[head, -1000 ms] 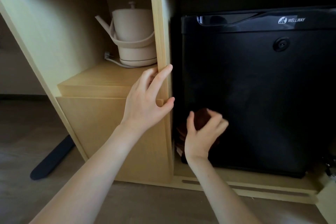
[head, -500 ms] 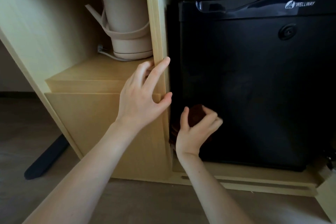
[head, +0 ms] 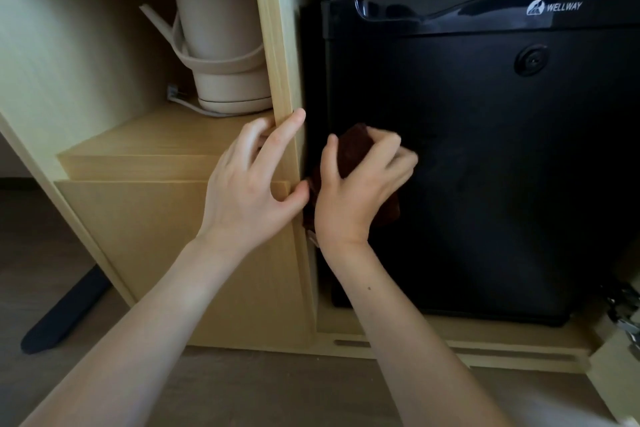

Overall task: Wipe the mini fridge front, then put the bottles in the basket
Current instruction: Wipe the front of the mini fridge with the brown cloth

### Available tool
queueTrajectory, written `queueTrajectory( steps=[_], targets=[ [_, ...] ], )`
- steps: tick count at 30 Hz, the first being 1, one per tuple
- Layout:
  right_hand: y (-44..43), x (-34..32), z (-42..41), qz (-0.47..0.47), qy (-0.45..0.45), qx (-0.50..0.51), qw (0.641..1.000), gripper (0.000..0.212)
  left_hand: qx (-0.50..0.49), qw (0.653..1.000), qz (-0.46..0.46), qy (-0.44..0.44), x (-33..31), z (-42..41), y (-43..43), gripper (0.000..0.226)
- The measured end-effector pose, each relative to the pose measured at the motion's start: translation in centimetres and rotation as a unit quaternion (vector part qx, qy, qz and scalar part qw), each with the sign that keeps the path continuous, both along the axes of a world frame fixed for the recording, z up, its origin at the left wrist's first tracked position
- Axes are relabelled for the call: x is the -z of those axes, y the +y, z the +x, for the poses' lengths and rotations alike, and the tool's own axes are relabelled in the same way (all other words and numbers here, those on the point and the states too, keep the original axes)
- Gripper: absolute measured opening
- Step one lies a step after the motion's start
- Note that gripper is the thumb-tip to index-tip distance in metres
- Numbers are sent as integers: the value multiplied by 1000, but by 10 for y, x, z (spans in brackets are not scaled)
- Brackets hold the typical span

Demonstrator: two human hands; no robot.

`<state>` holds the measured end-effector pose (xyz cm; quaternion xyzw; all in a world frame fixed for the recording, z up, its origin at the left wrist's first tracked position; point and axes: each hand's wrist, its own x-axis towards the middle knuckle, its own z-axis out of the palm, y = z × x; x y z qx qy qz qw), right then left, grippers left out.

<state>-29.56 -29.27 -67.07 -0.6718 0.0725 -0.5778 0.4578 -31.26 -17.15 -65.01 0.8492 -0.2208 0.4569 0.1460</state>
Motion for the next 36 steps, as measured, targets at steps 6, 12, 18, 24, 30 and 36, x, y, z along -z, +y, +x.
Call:
queueTrajectory(
  steps=[6, 12, 18, 24, 30, 36],
  targets=[
    [-13, 121, -26, 46, 118, -35, 991, 38, 8, 1000, -6, 7, -3, -4, -1, 76],
    [-16, 107, -24, 50, 99, -63, 992, 38, -45, 997, 12, -60, 13, -3, -5, 70],
    [-12, 119, -18, 15, 83, -41, 996, 39, -57, 995, 37, -71, 37, -4, -4, 69],
    [-5, 157, -26, 76, 140, -66, 985, 39, -31, 998, 18, -56, 49, -15, 2, 72],
    [-4, 117, -19, 87, 89, -105, 987, 37, -15, 997, -6, -75, 65, -17, 10, 71],
    [-3, 181, -34, 210, 209, -69, 953, 40, -18, 997, -17, -72, 68, -15, 6, 73]
  ],
)
